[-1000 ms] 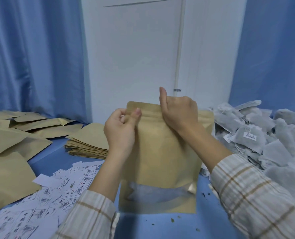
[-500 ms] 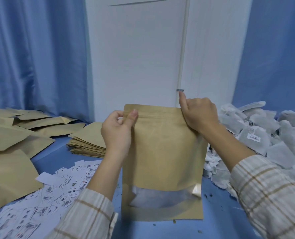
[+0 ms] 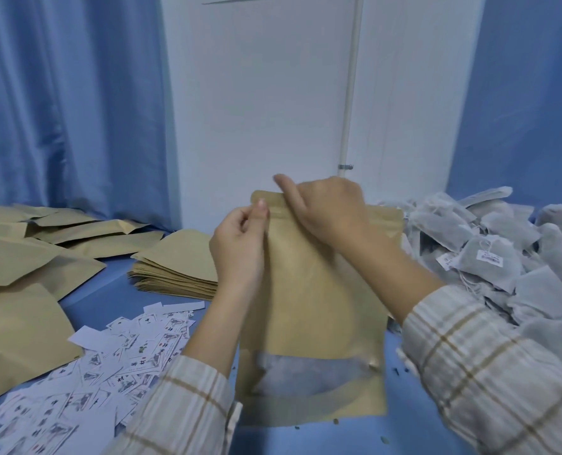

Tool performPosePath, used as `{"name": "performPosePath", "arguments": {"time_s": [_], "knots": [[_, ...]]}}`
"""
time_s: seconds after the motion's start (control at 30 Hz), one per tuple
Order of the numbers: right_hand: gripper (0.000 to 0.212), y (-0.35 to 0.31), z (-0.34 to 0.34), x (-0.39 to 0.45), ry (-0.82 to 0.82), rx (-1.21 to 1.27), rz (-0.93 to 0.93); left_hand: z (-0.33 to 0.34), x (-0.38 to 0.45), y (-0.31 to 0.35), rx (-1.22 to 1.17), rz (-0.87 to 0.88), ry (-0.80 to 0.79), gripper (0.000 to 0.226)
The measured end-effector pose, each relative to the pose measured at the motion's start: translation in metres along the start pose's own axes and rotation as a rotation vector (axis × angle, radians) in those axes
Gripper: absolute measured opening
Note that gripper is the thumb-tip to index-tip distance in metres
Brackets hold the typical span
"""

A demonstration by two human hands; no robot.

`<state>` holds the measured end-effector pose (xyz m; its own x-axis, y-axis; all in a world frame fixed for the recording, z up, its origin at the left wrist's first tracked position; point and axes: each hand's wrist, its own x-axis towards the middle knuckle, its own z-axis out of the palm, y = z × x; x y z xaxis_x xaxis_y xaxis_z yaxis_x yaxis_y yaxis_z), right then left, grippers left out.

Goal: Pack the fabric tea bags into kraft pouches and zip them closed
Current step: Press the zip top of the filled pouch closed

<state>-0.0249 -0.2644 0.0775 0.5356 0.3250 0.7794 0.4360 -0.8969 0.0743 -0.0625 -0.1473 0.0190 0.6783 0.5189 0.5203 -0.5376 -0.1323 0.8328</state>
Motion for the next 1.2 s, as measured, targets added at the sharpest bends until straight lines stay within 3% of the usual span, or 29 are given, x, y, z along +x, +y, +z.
{"name": "performPosePath", "arguments": {"time_s": [0.13, 0.27, 0.37, 0.5, 0.57, 0.67, 0.8, 0.87, 0.93, 1.03, 1.13, 1.2], "knots": [[0.050, -0.042, 0.013, 0.008, 0.057, -0.045, -0.039, 0.007, -0.004, 0.002, -0.004, -0.109, 0.035, 0.034], [0.057, -0.045, 0.019, 0.010, 0.024, 0.032, 0.044, 0.005, -0.006, 0.001, 0.009, -0.138, -0.053, 0.037], [0.062, -0.051, 0.018, 0.015, -0.011, 0.075, 0.048, 0.008, -0.002, -0.001, -0.075, -0.171, -0.139, 0.060], [0.056, -0.057, 0.016, 0.016, 0.019, 0.059, 0.028, 0.009, -0.003, 0.000, -0.297, -0.041, -0.290, 0.060], [0.059, -0.052, 0.012, 0.018, 0.067, 0.028, 0.104, 0.002, -0.010, -0.005, -0.243, -0.136, -0.425, 0.075], [0.066, -0.043, 0.008, 0.021, 0.071, 0.044, 0.127, -0.012, -0.024, -0.013, -0.105, -0.232, -0.504, 0.063], [0.052, -0.030, 0.010, 0.011, -0.041, 0.360, 0.083, -0.015, -0.026, -0.020, -0.097, -0.212, -0.348, 0.019], [0.041, -0.010, 0.017, -0.003, -0.011, 0.321, 0.032, -0.019, -0.022, -0.024, -0.094, -0.228, -0.233, 0.019], [0.053, 0.016, 0.027, -0.022, -0.021, 0.211, 0.069, -0.029, -0.019, -0.031, -0.114, -0.263, -0.144, 0.018], [0.079, 0.050, 0.040, -0.055, -0.036, 0.224, 0.255, -0.049, -0.017, -0.043, -0.158, -0.325, -0.069, 0.015], [0.100, 0.065, 0.052, -0.084, -0.189, 0.650, 0.544, -0.066, -0.012, -0.048, -0.315, -0.359, 0.035, 0.009], [0.094, 0.066, 0.059, -0.100, -0.404, 0.896, 0.705, -0.077, -0.009, -0.049, -0.433, -0.382, 0.114, 0.008]]}}
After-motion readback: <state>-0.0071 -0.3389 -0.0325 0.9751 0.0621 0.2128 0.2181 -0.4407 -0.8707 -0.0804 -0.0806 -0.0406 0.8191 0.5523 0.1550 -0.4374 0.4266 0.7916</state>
